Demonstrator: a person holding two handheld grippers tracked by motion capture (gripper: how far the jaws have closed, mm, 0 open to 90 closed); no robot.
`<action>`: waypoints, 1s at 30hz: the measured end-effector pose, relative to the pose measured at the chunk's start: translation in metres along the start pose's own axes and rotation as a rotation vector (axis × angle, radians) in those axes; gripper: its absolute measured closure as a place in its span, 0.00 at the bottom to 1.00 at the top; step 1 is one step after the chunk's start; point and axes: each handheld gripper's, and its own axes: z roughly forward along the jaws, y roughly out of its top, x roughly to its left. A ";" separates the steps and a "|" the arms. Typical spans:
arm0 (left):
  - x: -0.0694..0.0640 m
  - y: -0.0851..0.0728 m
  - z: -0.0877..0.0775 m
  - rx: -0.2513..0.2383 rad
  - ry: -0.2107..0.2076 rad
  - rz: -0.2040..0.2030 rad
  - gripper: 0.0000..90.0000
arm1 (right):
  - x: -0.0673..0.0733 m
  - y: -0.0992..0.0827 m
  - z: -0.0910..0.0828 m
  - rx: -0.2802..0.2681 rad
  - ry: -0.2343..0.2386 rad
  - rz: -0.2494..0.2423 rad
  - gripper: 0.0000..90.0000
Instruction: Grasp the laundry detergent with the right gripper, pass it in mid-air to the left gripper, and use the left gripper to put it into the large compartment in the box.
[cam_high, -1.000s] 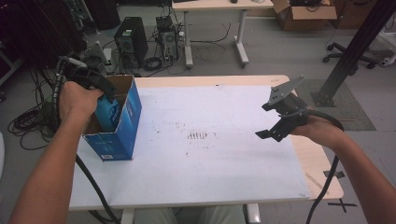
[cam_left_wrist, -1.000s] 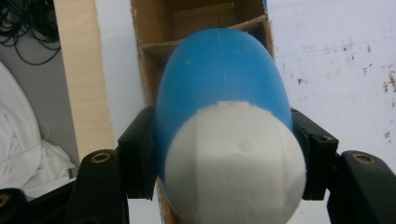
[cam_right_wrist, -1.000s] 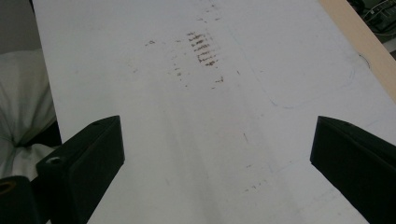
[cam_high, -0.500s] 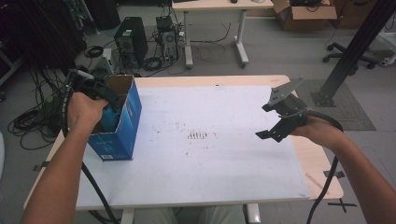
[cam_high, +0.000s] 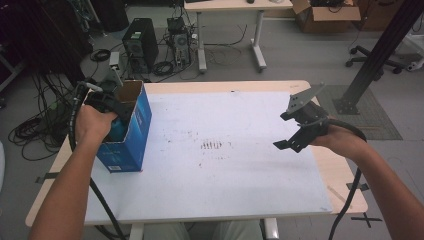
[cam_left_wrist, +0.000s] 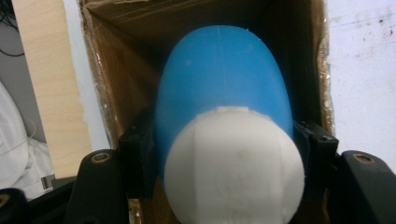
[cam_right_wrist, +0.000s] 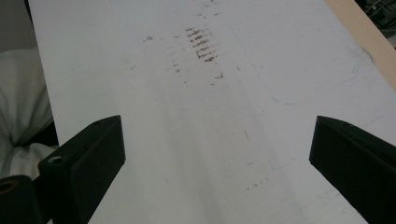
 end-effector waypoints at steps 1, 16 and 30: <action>0.000 0.000 0.001 0.004 0.000 0.002 0.42 | 0.000 0.000 0.000 0.000 0.001 -0.001 0.04; 0.004 0.000 0.010 0.017 -0.025 -0.010 0.42 | 0.000 -0.002 0.003 0.004 0.008 0.004 0.04; 0.008 0.001 -0.017 -0.023 -0.084 -0.024 0.22 | 0.003 -0.002 0.004 0.004 0.017 0.001 0.04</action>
